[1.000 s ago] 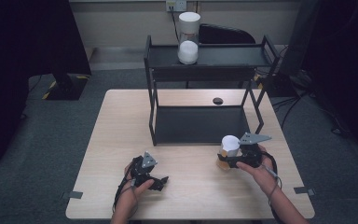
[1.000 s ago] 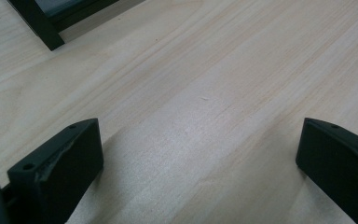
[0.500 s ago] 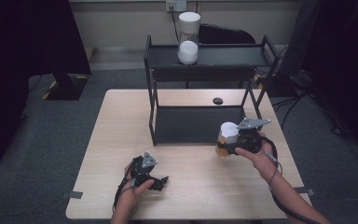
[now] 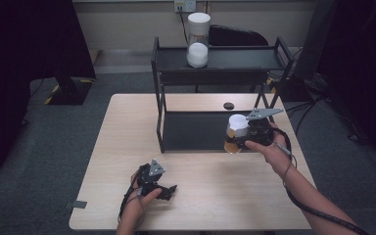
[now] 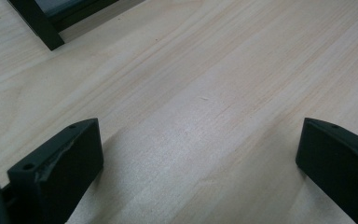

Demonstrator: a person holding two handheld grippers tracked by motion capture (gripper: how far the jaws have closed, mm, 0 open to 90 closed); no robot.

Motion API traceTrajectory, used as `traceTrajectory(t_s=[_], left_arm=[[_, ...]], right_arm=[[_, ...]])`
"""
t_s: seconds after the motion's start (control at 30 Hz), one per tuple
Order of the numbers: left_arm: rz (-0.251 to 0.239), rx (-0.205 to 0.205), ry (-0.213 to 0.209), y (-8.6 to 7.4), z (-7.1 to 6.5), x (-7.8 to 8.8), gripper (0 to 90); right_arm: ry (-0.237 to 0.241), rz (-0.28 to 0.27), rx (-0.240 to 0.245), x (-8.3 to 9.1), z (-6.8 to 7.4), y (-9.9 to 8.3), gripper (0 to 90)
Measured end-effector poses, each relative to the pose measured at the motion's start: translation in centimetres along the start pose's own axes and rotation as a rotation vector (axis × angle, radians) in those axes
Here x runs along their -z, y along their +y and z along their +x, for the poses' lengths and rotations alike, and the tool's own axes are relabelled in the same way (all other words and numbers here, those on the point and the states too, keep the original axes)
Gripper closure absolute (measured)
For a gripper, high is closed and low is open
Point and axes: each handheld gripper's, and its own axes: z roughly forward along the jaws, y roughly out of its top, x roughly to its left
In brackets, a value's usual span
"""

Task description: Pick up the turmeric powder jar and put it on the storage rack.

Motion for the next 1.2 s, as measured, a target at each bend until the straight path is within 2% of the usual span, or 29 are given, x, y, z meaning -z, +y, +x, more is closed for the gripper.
traceTrajectory(t_s=[0.6,0.97,1.2], left_arm=[[0.000,0.000,0.000,0.0,0.0,0.0,0.0],[-0.001,0.001,0.000,0.0,0.0,0.0,0.0],[0.001,0.001,-0.001,0.0,0.0,0.0,0.0]], right_arm=[[-0.011,-0.010,-0.003,1.9,-0.5,6.0,30.7],[-0.031,0.000,0.027,2.9,-0.2,9.6,30.7],[-0.049,-0.006,0.052,3.6,0.5,12.6,30.7]])
